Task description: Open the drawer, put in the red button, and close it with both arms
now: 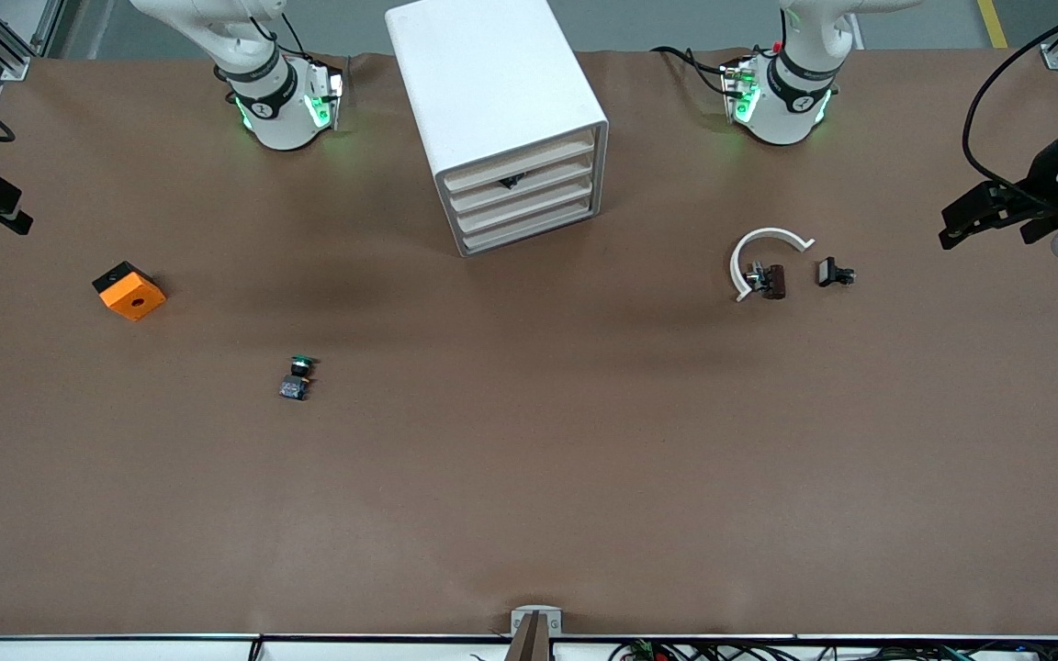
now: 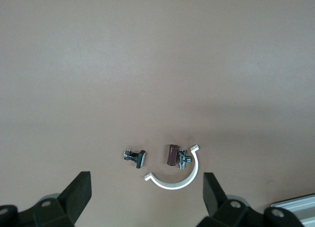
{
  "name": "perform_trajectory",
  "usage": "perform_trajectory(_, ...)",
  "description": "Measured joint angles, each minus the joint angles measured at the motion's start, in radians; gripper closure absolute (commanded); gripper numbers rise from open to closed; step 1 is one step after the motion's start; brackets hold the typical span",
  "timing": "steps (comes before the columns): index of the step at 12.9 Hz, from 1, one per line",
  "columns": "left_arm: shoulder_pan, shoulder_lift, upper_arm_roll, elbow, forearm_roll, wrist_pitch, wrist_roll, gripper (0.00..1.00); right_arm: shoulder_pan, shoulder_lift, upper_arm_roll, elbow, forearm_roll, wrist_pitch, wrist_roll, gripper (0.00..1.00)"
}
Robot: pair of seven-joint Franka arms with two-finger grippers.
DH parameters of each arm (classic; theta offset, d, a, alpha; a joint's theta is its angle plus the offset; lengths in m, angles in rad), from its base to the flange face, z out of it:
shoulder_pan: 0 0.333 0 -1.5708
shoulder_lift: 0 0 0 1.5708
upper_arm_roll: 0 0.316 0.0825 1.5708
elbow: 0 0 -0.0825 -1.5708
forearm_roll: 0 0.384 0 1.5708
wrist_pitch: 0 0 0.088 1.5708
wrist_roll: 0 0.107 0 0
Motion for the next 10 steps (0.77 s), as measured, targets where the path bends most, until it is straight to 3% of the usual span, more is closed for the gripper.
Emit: perform_trajectory(10, -0.002, 0.006, 0.0, 0.011, 0.0, -0.006, 0.0, 0.0, -0.001, 0.0, -0.005, 0.0, 0.0, -0.008, 0.0, 0.0)
